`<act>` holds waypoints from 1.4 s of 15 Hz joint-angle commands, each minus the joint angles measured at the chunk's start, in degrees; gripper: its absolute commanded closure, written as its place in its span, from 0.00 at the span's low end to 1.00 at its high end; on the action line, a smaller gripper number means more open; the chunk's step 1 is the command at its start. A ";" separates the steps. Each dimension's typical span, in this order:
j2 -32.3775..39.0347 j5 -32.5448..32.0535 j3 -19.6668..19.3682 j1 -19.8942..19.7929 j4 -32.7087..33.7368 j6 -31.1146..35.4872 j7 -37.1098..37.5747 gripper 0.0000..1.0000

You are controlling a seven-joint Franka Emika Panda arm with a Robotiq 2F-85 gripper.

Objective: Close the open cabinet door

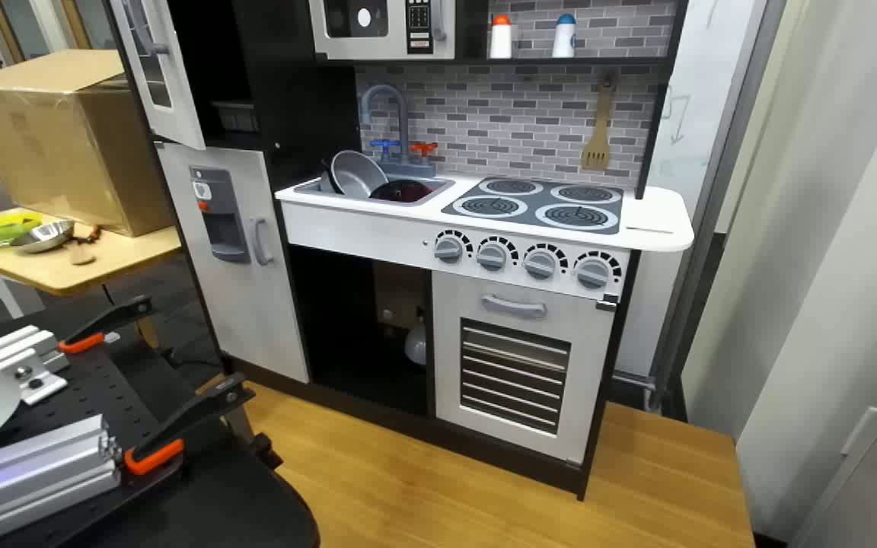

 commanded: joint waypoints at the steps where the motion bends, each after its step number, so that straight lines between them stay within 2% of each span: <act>1: 0.04 -0.01 0.01 -0.02 0.11 -0.10 0.00 0.00; 13: -1.13 0.12 -0.53 0.54 -0.40 -0.34 -1.38 0.00; 21: -6.76 1.01 -1.82 0.66 -3.14 -3.75 -1.74 0.00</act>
